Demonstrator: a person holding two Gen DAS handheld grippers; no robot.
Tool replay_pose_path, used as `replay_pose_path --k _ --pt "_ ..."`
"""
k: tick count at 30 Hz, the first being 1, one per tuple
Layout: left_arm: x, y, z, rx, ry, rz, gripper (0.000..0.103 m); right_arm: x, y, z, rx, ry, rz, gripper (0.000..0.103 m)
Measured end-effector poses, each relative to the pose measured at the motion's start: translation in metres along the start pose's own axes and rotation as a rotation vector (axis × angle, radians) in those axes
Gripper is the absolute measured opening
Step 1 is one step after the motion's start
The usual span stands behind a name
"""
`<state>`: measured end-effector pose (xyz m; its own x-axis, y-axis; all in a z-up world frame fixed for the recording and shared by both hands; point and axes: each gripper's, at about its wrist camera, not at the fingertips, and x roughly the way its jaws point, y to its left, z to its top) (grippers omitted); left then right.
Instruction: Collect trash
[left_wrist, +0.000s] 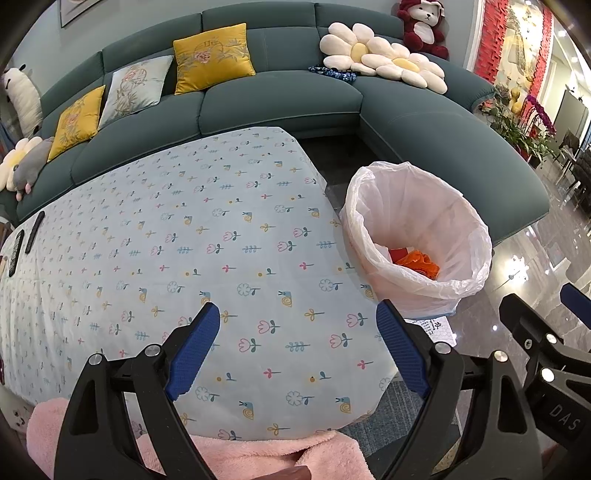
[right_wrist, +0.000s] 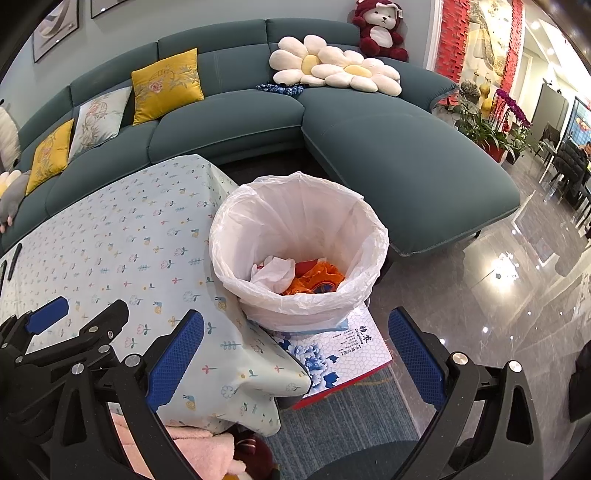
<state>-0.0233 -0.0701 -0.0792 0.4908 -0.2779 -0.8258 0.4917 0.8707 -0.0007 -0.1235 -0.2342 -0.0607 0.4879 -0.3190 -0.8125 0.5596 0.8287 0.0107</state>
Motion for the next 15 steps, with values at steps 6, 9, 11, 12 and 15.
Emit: replay_pose_path --k 6,9,11,12,15 --pt "-0.0002 -0.0008 -0.0011 -0.001 0.001 0.002 0.082 0.0002 -0.0003 -0.0013 0.000 0.000 -0.002 0.096" --pt "-0.0008 -0.0027 -0.0015 0.003 0.002 -0.001 0.082 0.0002 -0.0004 -0.0015 0.001 0.000 -0.002 0.096" --pt "-0.0011 -0.0035 -0.0016 0.006 0.002 -0.002 0.082 0.0004 -0.0003 -0.0014 0.000 0.000 -0.002 0.096" --pt "-0.0011 -0.0035 -0.0018 0.007 0.003 -0.001 0.082 0.0004 -0.0005 -0.0016 -0.001 -0.001 -0.004 0.096" --pt "-0.0010 -0.0038 -0.0018 0.007 0.003 -0.001 0.082 0.0006 0.0000 -0.0028 -0.001 -0.001 -0.005 0.096"
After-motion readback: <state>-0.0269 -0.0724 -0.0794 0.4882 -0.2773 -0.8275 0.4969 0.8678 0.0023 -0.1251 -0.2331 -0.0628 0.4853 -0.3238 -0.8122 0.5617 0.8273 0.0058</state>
